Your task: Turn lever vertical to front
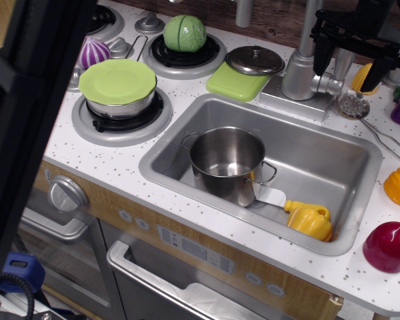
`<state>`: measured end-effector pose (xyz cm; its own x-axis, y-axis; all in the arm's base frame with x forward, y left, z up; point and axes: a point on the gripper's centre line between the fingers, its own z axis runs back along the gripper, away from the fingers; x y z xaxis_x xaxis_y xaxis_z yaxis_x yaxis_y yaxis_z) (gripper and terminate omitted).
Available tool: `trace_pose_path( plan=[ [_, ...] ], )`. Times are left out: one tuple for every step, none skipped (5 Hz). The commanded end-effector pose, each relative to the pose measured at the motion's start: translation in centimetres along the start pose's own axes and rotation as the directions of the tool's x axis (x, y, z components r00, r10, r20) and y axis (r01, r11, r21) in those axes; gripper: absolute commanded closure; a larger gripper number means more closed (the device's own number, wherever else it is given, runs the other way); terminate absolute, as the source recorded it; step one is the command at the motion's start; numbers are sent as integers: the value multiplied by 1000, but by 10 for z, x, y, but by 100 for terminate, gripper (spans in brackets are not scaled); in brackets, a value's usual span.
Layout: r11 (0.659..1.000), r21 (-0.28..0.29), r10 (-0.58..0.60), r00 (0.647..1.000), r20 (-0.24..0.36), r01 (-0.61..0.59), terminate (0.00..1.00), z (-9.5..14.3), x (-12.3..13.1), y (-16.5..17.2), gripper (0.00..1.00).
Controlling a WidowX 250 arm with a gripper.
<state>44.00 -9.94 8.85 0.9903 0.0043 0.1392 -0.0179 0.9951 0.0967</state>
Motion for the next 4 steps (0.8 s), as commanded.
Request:
trace_pose_path(
  plan=[
    [1000,0,0,1000,0,0,0,0,0,0,0],
    [999,43,-21,997,72,18,0,12,14,3,0],
    [994,107,-12,990,140,-3,0,20,21,1,0],
    [995,98,2,983,182,-20,0,25,29,2,0]
  ],
)
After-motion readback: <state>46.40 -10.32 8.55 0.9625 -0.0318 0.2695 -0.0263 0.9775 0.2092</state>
